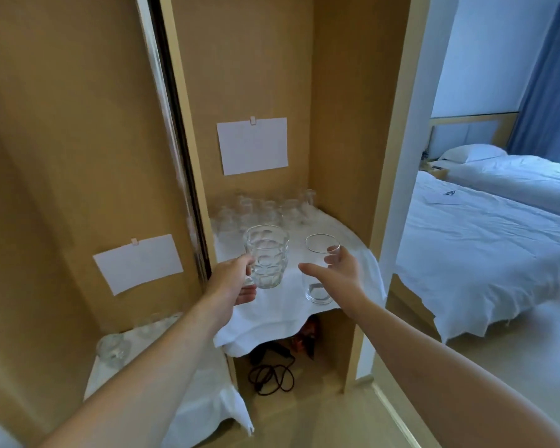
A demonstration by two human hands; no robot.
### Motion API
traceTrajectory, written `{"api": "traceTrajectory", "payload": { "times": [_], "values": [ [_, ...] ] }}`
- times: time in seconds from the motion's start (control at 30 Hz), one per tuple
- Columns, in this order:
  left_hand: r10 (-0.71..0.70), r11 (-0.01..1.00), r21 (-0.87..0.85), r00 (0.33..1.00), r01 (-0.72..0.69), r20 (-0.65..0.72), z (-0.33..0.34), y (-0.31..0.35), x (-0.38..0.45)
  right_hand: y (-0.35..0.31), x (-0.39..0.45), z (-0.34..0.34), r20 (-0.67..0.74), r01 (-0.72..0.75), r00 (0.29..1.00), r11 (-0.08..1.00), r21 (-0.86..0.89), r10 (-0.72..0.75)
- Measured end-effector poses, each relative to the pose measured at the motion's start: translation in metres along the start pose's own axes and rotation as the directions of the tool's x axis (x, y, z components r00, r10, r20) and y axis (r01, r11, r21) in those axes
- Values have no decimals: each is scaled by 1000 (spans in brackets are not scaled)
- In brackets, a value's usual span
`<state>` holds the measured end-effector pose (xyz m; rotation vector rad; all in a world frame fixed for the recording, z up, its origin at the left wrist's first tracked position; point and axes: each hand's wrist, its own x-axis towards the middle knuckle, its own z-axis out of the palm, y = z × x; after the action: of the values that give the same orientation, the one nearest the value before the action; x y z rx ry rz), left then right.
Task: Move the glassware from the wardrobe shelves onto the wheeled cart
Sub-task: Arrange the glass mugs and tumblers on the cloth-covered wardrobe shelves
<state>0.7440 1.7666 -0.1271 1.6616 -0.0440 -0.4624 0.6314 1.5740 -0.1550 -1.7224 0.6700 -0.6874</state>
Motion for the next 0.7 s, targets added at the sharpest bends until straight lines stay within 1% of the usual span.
{"api": "traceTrajectory", "payload": {
  "times": [0.13,0.3,0.5,0.7],
  "values": [
    [-9,1000,-10,999,9,-40,26,-2,-4,8,19,-26,25,-16,1000,1000,12,16],
    [-45,999,-18,995,43,-89,44,0,2,13,38,-36,52,-40,998,999,18,39],
    [-53,998,-47,989,47,-141,53,-6,34,22,71,-21,82,-67,994,998,19,65],
    [-87,991,-110,984,71,-153,59,-9,96,26,125,8,99,-56,993,998,-28,59]
  ]
}}
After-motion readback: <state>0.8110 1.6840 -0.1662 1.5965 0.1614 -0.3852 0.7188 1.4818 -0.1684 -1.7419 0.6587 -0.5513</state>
